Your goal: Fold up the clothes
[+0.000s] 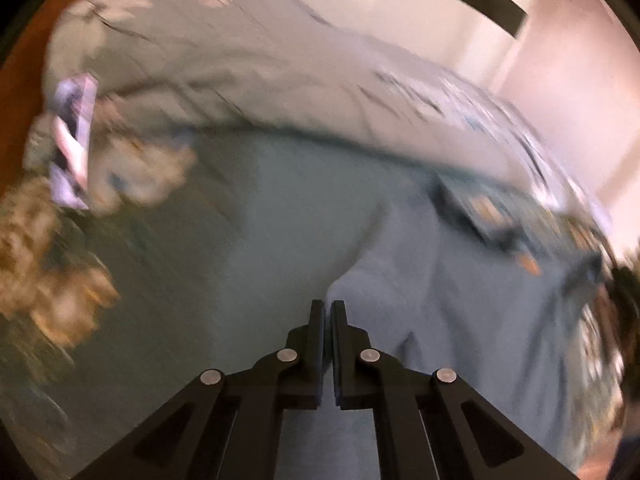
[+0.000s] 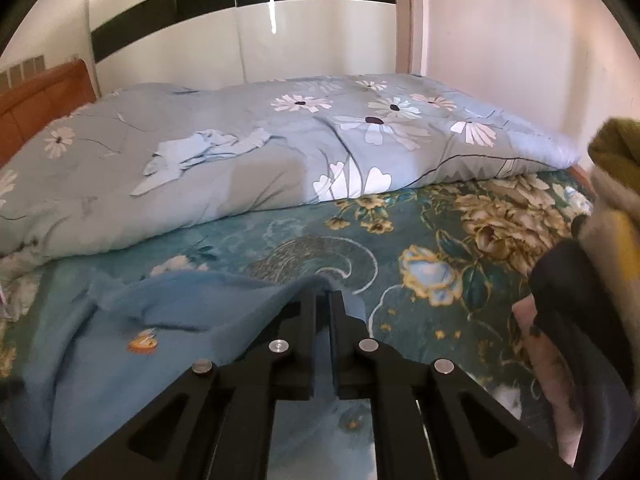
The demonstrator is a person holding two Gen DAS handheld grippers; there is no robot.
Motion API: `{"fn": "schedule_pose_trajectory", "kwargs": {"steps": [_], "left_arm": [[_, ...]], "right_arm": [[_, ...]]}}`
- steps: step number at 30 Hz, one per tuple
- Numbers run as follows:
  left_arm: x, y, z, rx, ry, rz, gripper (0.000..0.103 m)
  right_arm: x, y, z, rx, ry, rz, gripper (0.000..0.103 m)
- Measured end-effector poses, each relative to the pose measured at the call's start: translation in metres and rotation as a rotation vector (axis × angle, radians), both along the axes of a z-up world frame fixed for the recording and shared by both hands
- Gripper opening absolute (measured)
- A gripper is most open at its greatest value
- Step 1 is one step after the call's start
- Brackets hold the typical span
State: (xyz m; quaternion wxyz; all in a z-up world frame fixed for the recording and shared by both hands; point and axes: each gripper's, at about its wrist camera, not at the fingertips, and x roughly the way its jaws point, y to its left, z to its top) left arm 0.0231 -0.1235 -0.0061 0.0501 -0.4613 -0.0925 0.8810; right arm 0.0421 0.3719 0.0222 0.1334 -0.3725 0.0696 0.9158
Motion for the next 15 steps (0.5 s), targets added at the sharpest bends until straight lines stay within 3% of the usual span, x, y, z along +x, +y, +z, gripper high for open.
{"fn": "schedule_pose_trajectory", "kwargs": {"steps": [4, 8, 11, 14, 15], "left_arm": [[-0.047, -0.033, 0.006, -0.104, 0.032, 0.120, 0.003], [-0.091, -0.048, -0.013, -0.141, -0.020, 0.177, 0.004], [-0.113, -0.057, -0.036, -0.091, -0.108, 0.195, 0.005], [-0.108, -0.051, -0.038, -0.043, -0.126, 0.204, 0.007], [-0.101, -0.047, -0.034, -0.034, -0.117, 0.203, 0.017]], "right_arm": [[0.024, 0.000, -0.001, -0.010, 0.010, 0.016, 0.026], [0.045, -0.001, -0.011, -0.072, -0.005, 0.045, 0.027], [0.058, -0.004, -0.022, -0.119, -0.033, 0.068, 0.027], [0.072, -0.010, -0.034, -0.180, -0.056, 0.107, 0.027], [0.077, -0.013, -0.037, -0.203, -0.064, 0.122, 0.027]]}}
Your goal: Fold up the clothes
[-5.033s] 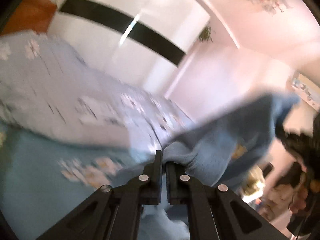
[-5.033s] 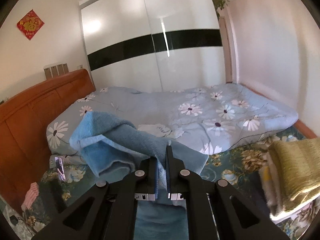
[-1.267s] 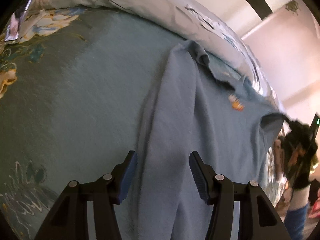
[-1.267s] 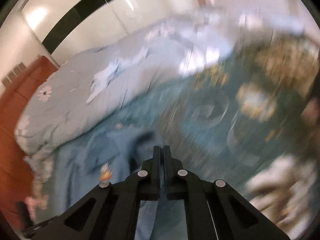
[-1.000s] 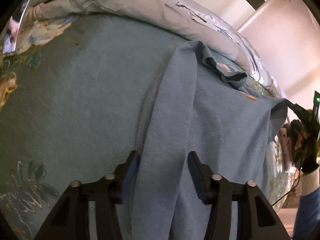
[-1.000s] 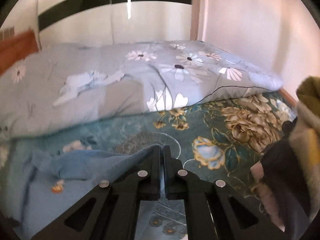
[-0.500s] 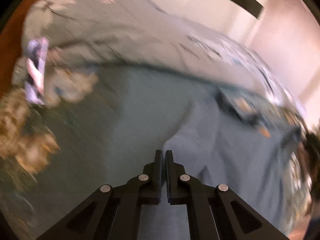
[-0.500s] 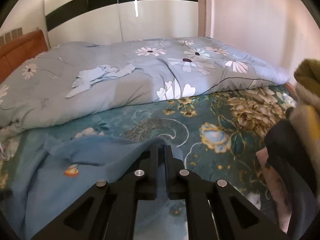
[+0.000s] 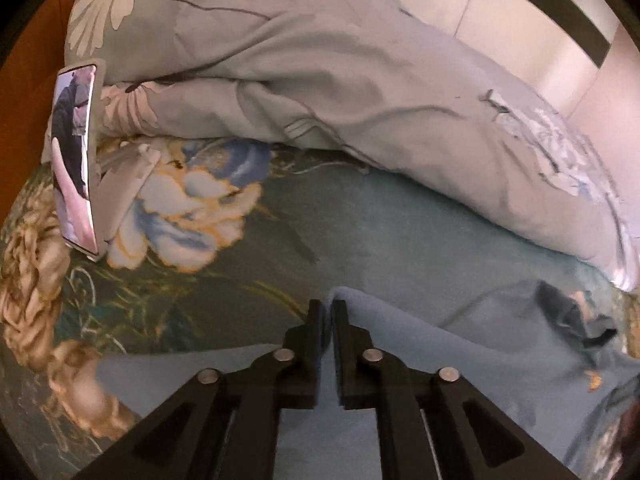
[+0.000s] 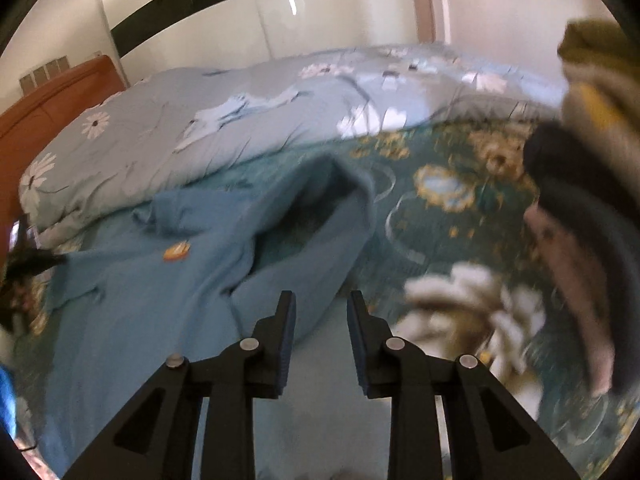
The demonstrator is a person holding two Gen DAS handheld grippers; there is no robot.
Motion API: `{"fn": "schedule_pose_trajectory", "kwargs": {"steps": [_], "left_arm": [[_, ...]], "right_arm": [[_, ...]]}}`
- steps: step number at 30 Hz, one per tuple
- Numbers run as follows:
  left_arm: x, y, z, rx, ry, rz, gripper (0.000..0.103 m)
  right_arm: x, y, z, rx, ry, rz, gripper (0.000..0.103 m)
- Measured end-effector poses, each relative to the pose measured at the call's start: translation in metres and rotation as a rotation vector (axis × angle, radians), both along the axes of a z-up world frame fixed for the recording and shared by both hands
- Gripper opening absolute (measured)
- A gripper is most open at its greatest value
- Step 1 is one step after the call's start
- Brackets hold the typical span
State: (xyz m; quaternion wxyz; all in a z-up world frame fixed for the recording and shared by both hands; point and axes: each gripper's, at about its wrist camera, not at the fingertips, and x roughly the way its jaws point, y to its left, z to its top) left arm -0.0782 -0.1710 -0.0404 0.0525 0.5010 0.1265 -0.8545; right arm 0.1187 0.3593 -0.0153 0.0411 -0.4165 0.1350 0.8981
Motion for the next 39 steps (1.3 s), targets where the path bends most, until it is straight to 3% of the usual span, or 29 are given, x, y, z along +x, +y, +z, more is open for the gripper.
{"fn": "schedule_pose_trajectory", "kwargs": {"steps": [3, 6, 11, 14, 18, 19, 20, 21, 23, 24, 33, 39], "left_arm": [[0.031, 0.011, 0.011, 0.022, 0.040, -0.011, 0.048], [0.070, 0.025, 0.018, 0.073, 0.071, -0.048, 0.060], [0.141, 0.066, -0.016, 0.272, -0.039, -0.235, 0.060], [0.173, 0.088, -0.039, 0.307, -0.106, -0.287, 0.060], [0.199, 0.104, -0.042, 0.279, -0.085, -0.318, 0.060], [0.202, 0.106, -0.043, 0.287, -0.087, -0.321, 0.060], [0.206, 0.109, -0.043, 0.295, -0.090, -0.323, 0.060], [0.209, 0.111, -0.044, 0.303, -0.092, -0.325, 0.056], [0.213, 0.115, -0.043, 0.277, -0.085, -0.320, 0.029], [0.215, 0.116, -0.044, 0.302, -0.093, -0.318, 0.008], [0.251, 0.109, -0.023, 0.317, -0.038, -0.283, 0.005], [0.253, 0.105, -0.030, 0.314, -0.068, -0.298, 0.009]], "right_arm": [[0.015, -0.009, -0.014, -0.073, -0.028, 0.045, 0.030], [0.029, -0.021, -0.034, -0.148, -0.074, 0.085, 0.032], [0.043, -0.040, -0.062, -0.239, -0.120, 0.116, 0.032], [0.049, -0.047, -0.066, -0.262, -0.108, 0.119, 0.032], [0.059, -0.055, -0.066, -0.285, -0.092, 0.128, 0.032], [0.062, -0.057, -0.067, -0.290, -0.091, 0.128, 0.027], [0.065, -0.058, -0.067, -0.294, -0.091, 0.127, 0.021], [0.069, -0.057, -0.069, -0.316, -0.092, 0.123, 0.007], [0.075, -0.055, -0.071, -0.363, -0.085, 0.105, 0.007], [0.077, -0.055, -0.070, -0.372, -0.081, 0.100, 0.007], [0.115, -0.054, -0.042, -0.385, -0.003, 0.126, 0.006], [0.134, -0.045, -0.058, -0.393, -0.039, 0.111, 0.006]]}}
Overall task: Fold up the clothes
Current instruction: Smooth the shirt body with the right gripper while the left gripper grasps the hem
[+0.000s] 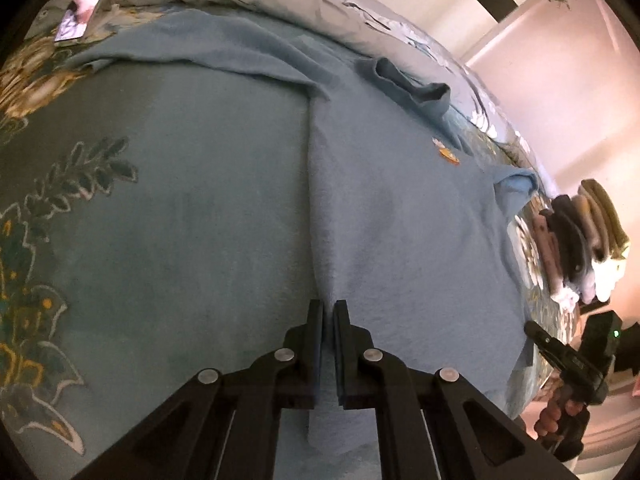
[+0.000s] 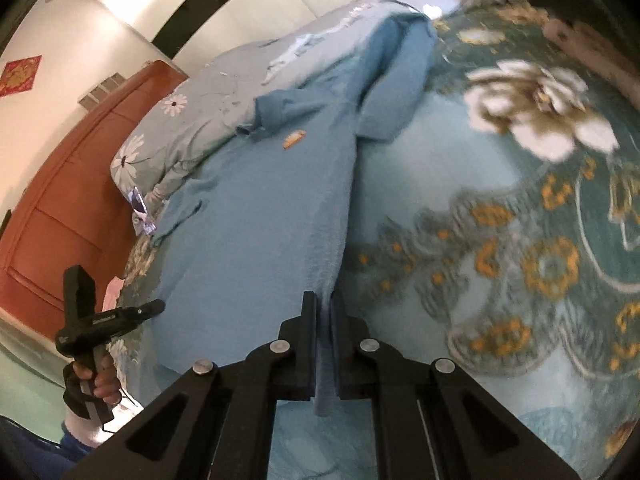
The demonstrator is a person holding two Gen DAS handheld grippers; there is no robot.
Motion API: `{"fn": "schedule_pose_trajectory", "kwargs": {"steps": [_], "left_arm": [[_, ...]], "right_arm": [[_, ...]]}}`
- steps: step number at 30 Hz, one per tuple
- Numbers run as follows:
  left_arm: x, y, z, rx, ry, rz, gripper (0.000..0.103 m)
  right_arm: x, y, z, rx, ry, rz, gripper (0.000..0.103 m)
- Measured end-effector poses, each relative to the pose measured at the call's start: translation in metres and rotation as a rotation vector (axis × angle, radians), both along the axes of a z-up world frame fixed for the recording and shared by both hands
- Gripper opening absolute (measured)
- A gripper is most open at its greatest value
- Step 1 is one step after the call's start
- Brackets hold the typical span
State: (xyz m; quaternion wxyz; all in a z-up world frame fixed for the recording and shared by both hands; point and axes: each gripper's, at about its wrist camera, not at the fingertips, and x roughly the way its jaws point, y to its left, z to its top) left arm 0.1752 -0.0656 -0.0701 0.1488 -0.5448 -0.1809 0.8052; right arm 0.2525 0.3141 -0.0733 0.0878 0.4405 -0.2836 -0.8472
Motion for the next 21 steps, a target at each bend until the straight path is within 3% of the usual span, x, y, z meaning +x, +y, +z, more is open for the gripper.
{"fn": "schedule_pose_trajectory", "kwargs": {"steps": [3, 5, 6, 8, 13, 17, 21], "left_arm": [[-0.007, 0.002, 0.011, -0.027, 0.013, -0.039, 0.013], [-0.010, 0.000, 0.021, -0.081, 0.048, -0.046, 0.024], [-0.015, -0.003, 0.027, -0.096, 0.070, -0.051, 0.034], [-0.016, -0.013, 0.036, -0.092, 0.115, -0.053, 0.045], [-0.098, -0.021, 0.050, -0.184, 0.219, -0.062, 0.050], [-0.189, -0.016, 0.050, -0.253, 0.271, -0.082, 0.050], [-0.255, -0.012, 0.032, -0.277, 0.238, -0.143, 0.050]], "right_arm": [[-0.003, 0.004, -0.002, -0.010, -0.003, 0.005, 0.006], [-0.004, 0.005, 0.003, 0.007, 0.015, 0.025, 0.008], [-0.004, 0.005, 0.007, 0.026, 0.028, 0.035, 0.008], [-0.006, 0.012, 0.015, 0.070, 0.032, 0.031, 0.008], [-0.047, 0.038, 0.044, 0.118, 0.027, -0.037, 0.008], [-0.118, 0.007, 0.071, 0.219, 0.076, 0.072, 0.009], [-0.201, -0.021, 0.084, 0.275, 0.151, 0.178, 0.051]]}}
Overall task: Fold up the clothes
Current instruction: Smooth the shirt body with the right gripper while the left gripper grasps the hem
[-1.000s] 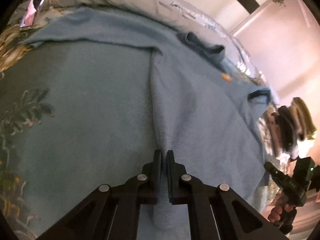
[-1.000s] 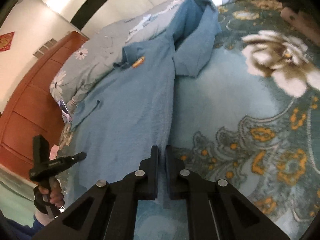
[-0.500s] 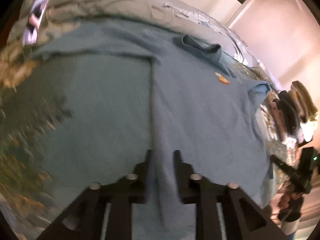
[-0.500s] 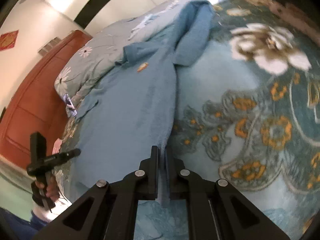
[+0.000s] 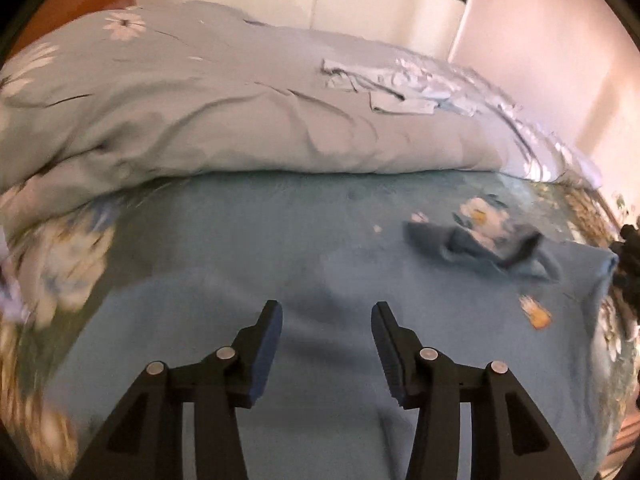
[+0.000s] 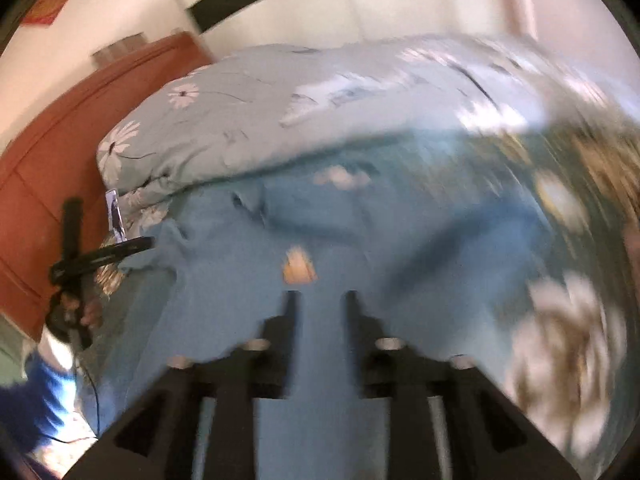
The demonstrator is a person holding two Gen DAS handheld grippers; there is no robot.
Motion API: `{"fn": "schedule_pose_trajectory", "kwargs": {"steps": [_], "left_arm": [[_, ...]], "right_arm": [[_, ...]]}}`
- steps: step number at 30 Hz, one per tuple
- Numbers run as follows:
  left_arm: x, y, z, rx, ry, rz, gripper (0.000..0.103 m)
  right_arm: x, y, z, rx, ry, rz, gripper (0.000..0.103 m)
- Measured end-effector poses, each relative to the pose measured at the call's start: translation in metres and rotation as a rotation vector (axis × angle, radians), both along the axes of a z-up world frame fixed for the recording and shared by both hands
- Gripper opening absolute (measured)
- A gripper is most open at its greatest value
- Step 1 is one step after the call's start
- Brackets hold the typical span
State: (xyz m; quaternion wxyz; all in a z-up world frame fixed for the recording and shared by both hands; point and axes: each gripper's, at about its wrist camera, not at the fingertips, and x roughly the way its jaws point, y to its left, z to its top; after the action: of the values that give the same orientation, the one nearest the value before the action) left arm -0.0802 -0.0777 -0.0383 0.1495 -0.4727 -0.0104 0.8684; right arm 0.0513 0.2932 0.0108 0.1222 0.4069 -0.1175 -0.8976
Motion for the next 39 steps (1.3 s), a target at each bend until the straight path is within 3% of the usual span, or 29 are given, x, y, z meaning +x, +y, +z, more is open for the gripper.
{"fn": "schedule_pose_trajectory", "kwargs": {"steps": [2, 5, 8, 12, 17, 20, 21, 23, 24, 25, 29, 33, 35, 39], "left_arm": [[-0.021, 0.003, -0.013, -0.035, -0.018, -0.023, 0.050], [-0.046, 0.006, -0.031, -0.086, -0.043, -0.060, 0.050], [-0.052, 0.008, -0.044, -0.060, -0.076, -0.134, 0.050], [-0.051, 0.008, -0.049, -0.016, -0.071, -0.199, 0.062], [-0.046, 0.011, -0.048, 0.022, -0.085, -0.260, 0.065], [-0.043, 0.019, -0.047, -0.033, -0.060, -0.253, 0.065], [-0.044, 0.022, -0.046, -0.030, -0.053, -0.248, 0.063], [-0.042, 0.025, -0.044, -0.023, -0.048, -0.228, 0.047], [-0.041, 0.026, -0.044, -0.010, -0.052, -0.214, 0.025], [-0.041, 0.027, -0.044, 0.003, -0.057, -0.199, 0.012], [-0.040, 0.030, -0.042, 0.023, -0.063, -0.116, 0.006], [-0.038, 0.020, -0.014, 0.035, 0.024, -0.052, 0.006], [-0.047, 0.014, -0.012, 0.024, 0.021, -0.009, 0.006], [-0.061, 0.016, -0.035, -0.027, -0.050, 0.014, 0.006]], "right_arm": [[-0.041, -0.011, -0.004, 0.035, -0.015, 0.037, 0.051], [-0.088, -0.018, -0.022, 0.179, -0.067, 0.087, 0.051], [-0.127, -0.011, -0.044, 0.268, -0.143, 0.082, 0.051], [-0.159, 0.013, -0.067, 0.228, -0.202, 0.039, 0.051], [-0.172, 0.022, -0.084, 0.175, -0.241, 0.043, 0.051], [-0.167, 0.019, -0.083, 0.177, -0.224, 0.055, 0.052], [-0.164, 0.017, -0.083, 0.176, -0.220, 0.070, 0.052], [-0.159, 0.010, -0.082, 0.208, -0.227, 0.096, 0.037], [-0.158, 0.006, -0.082, 0.221, -0.232, 0.102, 0.024], [-0.156, 0.005, -0.081, 0.227, -0.240, 0.108, 0.009], [-0.152, 0.009, -0.073, 0.227, -0.223, 0.074, 0.006], [-0.152, 0.019, -0.053, 0.217, -0.154, -0.010, 0.006], [-0.157, 0.025, -0.044, 0.199, -0.125, -0.049, 0.006], [-0.172, 0.024, -0.064, 0.190, -0.185, -0.098, 0.006]]}}
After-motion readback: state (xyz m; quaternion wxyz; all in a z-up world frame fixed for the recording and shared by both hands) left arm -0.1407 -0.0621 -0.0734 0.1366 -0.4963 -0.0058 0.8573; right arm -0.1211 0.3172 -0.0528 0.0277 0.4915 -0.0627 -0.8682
